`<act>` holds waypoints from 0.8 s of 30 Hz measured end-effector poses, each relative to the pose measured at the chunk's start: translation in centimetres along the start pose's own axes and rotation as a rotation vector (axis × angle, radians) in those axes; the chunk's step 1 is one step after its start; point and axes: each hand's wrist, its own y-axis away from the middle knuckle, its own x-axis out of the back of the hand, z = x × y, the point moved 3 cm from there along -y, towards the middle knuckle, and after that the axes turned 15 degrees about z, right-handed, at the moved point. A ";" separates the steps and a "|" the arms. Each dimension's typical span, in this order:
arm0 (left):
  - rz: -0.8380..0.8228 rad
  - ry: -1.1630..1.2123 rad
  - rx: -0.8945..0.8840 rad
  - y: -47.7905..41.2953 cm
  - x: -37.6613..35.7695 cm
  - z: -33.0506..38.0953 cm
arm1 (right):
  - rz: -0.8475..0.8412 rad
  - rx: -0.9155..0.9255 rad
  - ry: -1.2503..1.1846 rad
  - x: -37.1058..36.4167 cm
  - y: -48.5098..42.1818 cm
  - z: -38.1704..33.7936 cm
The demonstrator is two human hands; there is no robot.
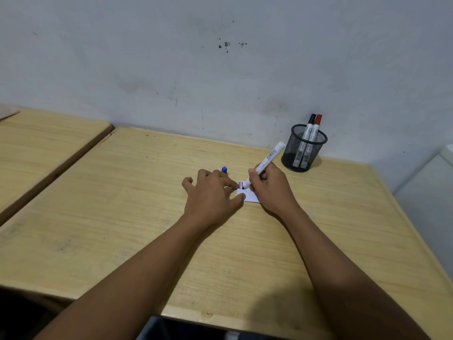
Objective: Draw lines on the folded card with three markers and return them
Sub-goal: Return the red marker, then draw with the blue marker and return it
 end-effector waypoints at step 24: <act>-0.195 -0.035 0.155 -5.9 2.1 0.4 | 0.217 -0.119 -0.454 7.0 -0.3 -4.4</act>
